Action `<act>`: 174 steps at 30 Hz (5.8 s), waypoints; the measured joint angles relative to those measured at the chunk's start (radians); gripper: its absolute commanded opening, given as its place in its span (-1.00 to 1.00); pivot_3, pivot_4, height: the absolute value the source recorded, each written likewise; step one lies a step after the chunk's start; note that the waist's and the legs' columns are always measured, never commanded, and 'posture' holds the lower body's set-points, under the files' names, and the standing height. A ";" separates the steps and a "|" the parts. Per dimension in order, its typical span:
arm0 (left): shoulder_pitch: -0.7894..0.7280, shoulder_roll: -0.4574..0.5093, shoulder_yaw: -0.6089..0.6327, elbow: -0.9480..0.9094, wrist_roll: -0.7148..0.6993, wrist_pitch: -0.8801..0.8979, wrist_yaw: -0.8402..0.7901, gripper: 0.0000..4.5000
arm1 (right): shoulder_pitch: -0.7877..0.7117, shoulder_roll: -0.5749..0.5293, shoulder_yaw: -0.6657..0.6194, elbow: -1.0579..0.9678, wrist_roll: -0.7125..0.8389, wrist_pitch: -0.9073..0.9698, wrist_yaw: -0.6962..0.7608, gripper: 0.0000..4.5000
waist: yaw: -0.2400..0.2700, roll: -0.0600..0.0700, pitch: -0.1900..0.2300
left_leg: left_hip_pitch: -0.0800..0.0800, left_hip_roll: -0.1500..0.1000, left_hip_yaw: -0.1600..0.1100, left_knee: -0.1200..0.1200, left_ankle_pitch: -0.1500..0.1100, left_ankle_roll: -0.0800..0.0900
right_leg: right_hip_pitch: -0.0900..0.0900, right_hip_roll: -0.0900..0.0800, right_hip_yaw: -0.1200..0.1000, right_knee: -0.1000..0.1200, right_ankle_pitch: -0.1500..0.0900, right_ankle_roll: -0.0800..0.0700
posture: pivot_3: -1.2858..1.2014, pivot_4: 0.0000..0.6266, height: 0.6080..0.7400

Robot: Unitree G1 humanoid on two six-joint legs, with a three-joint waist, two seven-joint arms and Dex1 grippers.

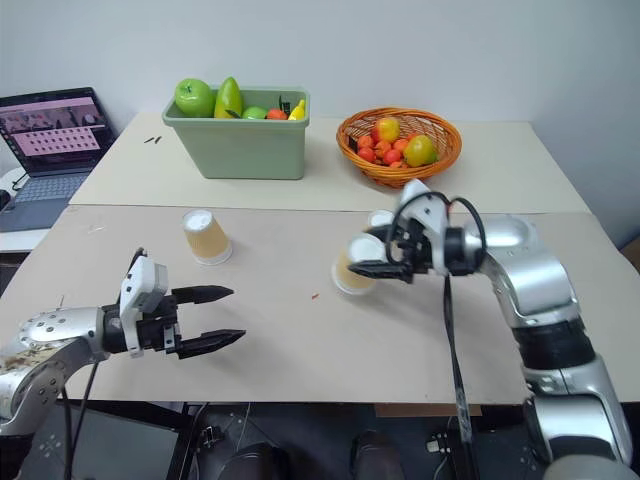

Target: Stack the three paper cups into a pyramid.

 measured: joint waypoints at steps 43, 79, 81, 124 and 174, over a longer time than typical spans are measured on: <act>0.033 -0.013 0.004 -0.076 -0.026 0.071 0.094 1.00 | 0.330 -0.113 -0.213 0.033 -0.113 0.117 -0.312 0.97 | 0.017 -0.001 0.000 | -0.022 -0.002 -0.012 0.016 -0.001 0.002 | -0.011 -0.004 -0.010 0.006 0.000 0.001 | 0.03 -0.52 0.81; 0.015 -0.039 -0.017 -0.024 0.026 0.050 0.079 1.00 | 0.022 0.211 -0.199 0.402 -0.187 -0.068 -0.623 0.97 | 0.000 0.002 0.001 | -0.023 -0.002 -0.015 0.015 0.000 0.001 | -0.013 -0.001 -0.007 0.006 0.001 0.001 | 0.03 -0.52 0.81; 0.016 -0.039 -0.017 -0.024 0.028 0.050 0.079 1.00 | 0.016 0.214 -0.199 0.425 -0.188 -0.082 -0.622 0.97 | 0.000 0.002 0.001 | -0.023 -0.002 -0.015 0.015 0.000 0.001 | -0.013 -0.001 -0.007 0.006 0.001 0.001 | 0.03 -0.52 0.81; 0.021 -0.039 -0.011 -0.030 0.034 0.056 0.078 1.00 | 0.208 -0.030 0.011 0.009 -0.059 -0.043 -0.037 0.14 | 0.006 0.003 0.002 | -0.023 -0.003 -0.017 0.016 -0.001 0.002 | -0.012 -0.001 -0.008 0.006 0.001 0.001 | 0.03 -0.52 0.81; -0.158 -0.293 0.085 0.188 0.280 -0.023 0.597 1.00 | 0.162 -0.018 -0.129 -0.233 0.088 0.149 -0.246 0.99 | 0.026 0.001 0.001 | -0.024 -0.004 -0.016 0.017 -0.001 0.002 | -0.011 -0.002 -0.011 0.006 0.001 0.001 | 0.03 -0.52 0.81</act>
